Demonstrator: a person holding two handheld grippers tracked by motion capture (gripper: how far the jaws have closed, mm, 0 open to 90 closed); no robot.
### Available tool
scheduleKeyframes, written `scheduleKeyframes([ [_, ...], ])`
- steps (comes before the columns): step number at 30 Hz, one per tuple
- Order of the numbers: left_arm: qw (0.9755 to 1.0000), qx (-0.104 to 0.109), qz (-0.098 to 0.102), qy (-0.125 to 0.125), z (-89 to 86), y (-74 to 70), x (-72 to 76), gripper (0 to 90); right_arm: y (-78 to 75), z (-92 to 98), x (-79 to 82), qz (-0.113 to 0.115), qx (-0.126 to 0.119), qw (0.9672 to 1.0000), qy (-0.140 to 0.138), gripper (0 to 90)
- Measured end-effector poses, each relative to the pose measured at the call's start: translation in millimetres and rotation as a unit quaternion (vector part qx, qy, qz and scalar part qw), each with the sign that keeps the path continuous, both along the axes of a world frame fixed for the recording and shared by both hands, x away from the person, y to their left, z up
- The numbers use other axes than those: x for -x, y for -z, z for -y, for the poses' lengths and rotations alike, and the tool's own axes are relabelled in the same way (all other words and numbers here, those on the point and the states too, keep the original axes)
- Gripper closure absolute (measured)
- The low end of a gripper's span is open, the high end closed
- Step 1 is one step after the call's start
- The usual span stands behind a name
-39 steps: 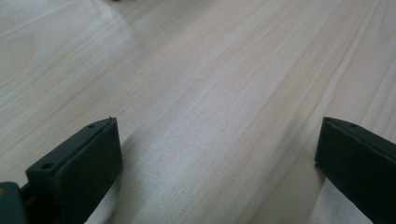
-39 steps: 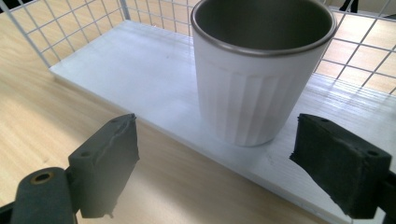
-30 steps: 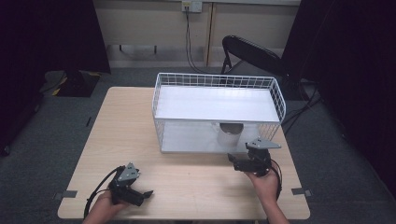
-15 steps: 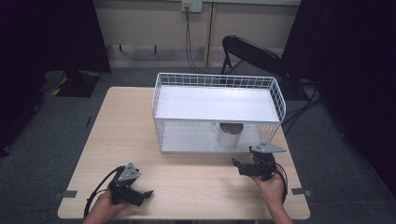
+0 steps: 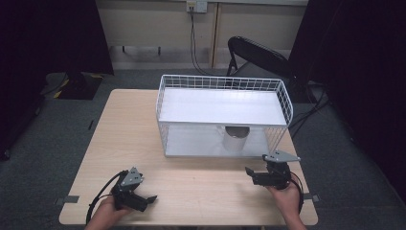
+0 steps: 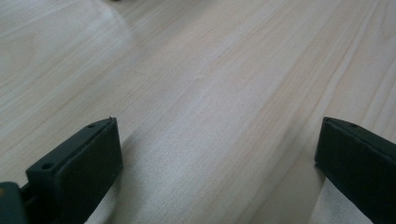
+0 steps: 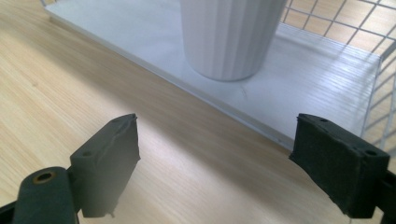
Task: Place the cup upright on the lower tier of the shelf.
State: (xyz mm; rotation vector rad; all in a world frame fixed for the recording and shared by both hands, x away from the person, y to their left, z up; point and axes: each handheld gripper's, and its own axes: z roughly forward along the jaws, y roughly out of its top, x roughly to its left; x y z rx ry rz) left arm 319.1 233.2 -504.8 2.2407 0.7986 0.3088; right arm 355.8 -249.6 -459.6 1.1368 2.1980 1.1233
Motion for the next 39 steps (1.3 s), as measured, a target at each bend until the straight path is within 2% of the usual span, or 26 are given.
scheduleKeyframes([
  [14,1.0,0.0,0.0,0.0,0.0,0.0,0.0,0.0,10.9,17.0,6.5,0.003,0.017,0.9998,-0.004,14.2],
  [24,1.0,0.0,0.0,0.0,0.0,0.0,0.0,0.0,19.5,30.8,11.2,-0.005,0.025,0.9997,-0.001,14.5],
  [39,1.0,0.0,0.0,0.0,0.0,0.0,0.0,0.0,28.3,46.4,15.4,-0.005,0.041,0.9991,-0.005,14.5],
])
